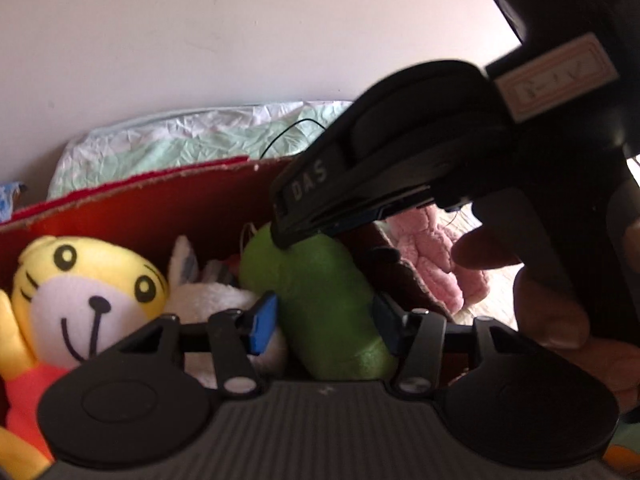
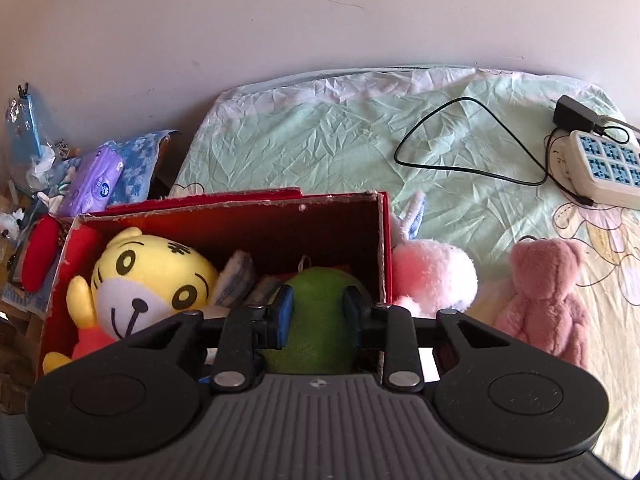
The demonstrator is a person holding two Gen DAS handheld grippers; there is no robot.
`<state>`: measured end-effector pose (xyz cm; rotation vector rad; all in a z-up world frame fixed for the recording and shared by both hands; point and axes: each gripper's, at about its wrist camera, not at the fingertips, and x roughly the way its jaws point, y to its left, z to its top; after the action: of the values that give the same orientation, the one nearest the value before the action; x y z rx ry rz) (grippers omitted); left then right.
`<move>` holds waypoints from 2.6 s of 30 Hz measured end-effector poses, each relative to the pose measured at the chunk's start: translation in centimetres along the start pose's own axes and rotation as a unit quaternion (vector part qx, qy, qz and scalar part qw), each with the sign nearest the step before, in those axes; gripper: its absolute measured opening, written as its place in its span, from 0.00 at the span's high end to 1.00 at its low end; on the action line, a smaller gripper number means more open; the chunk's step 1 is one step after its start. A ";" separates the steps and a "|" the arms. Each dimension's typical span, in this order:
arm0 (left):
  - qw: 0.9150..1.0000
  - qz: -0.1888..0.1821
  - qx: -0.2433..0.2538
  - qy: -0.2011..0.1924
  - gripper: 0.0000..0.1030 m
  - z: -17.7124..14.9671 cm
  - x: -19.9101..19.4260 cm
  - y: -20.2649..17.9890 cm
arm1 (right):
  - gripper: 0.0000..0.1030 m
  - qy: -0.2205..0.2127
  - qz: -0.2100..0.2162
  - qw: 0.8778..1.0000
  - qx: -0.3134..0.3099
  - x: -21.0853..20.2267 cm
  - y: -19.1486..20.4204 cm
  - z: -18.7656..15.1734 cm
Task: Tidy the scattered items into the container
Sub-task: 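Lower the green plush into the red box and open both grippers, then withdraw both grippers up out of the red box, then move both grippers down onto the pink teddy bear on the bed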
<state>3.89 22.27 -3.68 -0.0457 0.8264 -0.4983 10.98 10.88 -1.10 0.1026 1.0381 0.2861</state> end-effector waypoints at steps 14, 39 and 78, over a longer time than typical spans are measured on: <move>1.000 0.009 0.007 0.016 0.44 -0.1 0.8 -0.3 | 0.63 0.031 -0.004 0.998 -0.050 0.4 1.1 0.2; 0.997 0.074 -0.003 0.018 0.39 2.4 -2.7 -2.3 | 0.57 -0.048 0.085 0.995 0.026 -5.1 -1.7 -0.6; 0.979 0.202 0.000 -0.020 0.12 3.1 2.4 -18.8 | 0.50 -0.039 0.114 0.986 0.118 -6.6 -25.7 -5.5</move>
<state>-0.14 4.09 1.11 0.1106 0.7709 -0.1137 7.91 -15.89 -3.96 0.4459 0.9792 0.3627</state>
